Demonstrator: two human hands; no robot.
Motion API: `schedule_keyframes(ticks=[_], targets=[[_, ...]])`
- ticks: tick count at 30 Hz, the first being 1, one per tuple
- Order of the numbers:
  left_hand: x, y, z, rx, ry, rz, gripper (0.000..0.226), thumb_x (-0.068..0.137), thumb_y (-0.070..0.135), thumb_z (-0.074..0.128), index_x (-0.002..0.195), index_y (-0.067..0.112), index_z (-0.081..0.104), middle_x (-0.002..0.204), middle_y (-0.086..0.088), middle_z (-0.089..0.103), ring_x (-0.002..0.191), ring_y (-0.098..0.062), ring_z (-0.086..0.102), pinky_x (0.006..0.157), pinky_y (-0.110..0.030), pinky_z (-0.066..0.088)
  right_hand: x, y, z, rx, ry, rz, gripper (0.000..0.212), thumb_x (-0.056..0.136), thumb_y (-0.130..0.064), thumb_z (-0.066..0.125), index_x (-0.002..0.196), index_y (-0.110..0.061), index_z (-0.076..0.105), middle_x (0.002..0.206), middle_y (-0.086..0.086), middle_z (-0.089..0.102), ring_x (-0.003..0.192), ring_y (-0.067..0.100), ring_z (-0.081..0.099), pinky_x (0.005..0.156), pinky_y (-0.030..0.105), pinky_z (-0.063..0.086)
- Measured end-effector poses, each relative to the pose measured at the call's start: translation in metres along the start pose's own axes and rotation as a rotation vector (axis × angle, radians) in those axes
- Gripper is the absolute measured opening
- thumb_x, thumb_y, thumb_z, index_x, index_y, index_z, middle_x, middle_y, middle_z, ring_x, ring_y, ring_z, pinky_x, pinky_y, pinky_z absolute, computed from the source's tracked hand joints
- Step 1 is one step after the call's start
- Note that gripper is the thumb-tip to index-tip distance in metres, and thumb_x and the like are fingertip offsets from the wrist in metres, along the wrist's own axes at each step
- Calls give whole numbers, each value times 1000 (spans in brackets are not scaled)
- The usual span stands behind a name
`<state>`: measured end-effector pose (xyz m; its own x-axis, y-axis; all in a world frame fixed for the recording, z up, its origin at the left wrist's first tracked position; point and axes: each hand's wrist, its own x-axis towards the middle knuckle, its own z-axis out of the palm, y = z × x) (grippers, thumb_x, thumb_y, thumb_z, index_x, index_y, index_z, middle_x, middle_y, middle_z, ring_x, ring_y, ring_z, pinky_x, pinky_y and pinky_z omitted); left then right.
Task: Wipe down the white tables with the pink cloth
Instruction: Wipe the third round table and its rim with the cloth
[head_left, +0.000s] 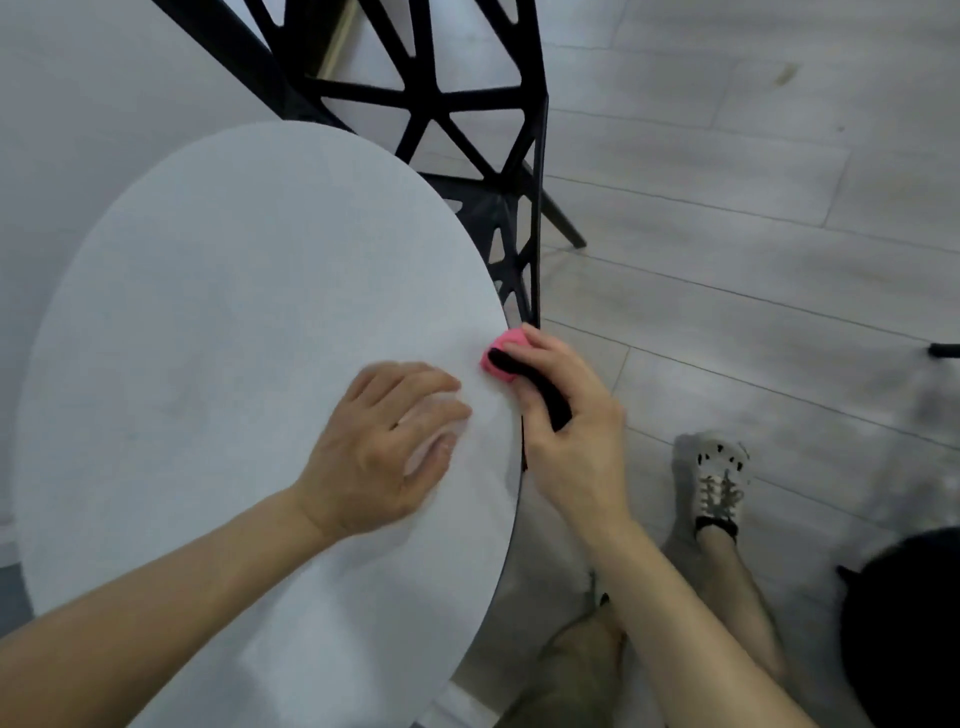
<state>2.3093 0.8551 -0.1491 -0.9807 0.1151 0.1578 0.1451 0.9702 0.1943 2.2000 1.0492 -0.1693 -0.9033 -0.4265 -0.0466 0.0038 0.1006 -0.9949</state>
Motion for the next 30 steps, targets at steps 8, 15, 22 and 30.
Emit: schedule_keyframes(ticks=[8,15,22,30], targets=[[107,-91,-7,117,284,-834,39,108,33,50,141,17,65,144,-4,60,137,-26,53,116,-46,37,151,-13,44,1,-208,-37,33,102,-4,65,125,-23,80,136,-14,73,136,-4,59,117,16,42],[144,-102,22,217,245,-1171,47,109,37,47,149,17,58,156,-6,52,145,-31,47,126,-53,31,71,-6,-10,-3,-247,56,31,102,-19,75,129,-33,79,147,-23,65,139,-1,59,114,14,43],[146,-102,25,254,313,-1167,43,107,31,56,145,13,64,152,-9,59,142,-32,54,121,-56,37,278,-17,97,-16,-565,-53,28,104,-12,69,124,-27,81,122,-26,72,113,-24,57,97,-2,36],[143,-103,27,237,270,-1175,45,106,33,54,145,12,61,152,-11,56,141,-34,53,120,-63,36,198,-15,18,46,-541,100,31,102,-13,75,129,-29,80,143,-19,69,139,-2,58,119,22,44]])
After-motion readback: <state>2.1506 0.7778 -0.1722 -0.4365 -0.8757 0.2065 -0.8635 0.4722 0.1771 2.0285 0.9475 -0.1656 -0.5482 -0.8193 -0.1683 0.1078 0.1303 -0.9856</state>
